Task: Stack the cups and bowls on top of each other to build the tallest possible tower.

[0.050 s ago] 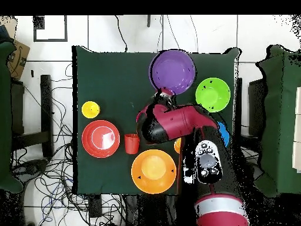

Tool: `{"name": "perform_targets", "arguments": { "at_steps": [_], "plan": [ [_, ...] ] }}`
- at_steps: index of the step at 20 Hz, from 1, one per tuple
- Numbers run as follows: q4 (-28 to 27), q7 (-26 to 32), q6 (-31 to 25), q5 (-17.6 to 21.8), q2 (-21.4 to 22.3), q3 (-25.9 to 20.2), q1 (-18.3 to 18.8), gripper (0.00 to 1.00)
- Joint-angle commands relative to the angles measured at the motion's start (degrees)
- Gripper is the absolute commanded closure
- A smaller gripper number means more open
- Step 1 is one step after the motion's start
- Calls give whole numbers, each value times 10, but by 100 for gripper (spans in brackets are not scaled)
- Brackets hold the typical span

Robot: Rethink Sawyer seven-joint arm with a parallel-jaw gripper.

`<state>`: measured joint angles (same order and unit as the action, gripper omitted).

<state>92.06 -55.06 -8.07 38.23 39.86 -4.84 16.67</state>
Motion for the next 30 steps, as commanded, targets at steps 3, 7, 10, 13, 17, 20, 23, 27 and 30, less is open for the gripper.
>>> {"name": "perform_targets", "arguments": {
  "at_steps": [3, 7, 10, 13, 17, 20, 23, 27, 30],
  "plan": [
    [6, -174, 34, 13, -23, 150, -114, 100],
    [12, -194, 22, 5, -28, 176, -146, 100],
    [29, -195, -1, -2, -17, 168, -150, 100],
    [51, -202, -18, -11, -12, 155, -147, 100],
    [63, -212, -43, -16, -16, 150, -152, 100],
    [72, -217, -54, -23, -13, 142, -151, 100],
    [72, -220, -61, -30, -16, 142, -155, 100],
    [78, -231, -56, -37, -25, 142, -159, 100],
    [78, -241, -50, -44, -35, 146, -168, 100]
  ]
}}
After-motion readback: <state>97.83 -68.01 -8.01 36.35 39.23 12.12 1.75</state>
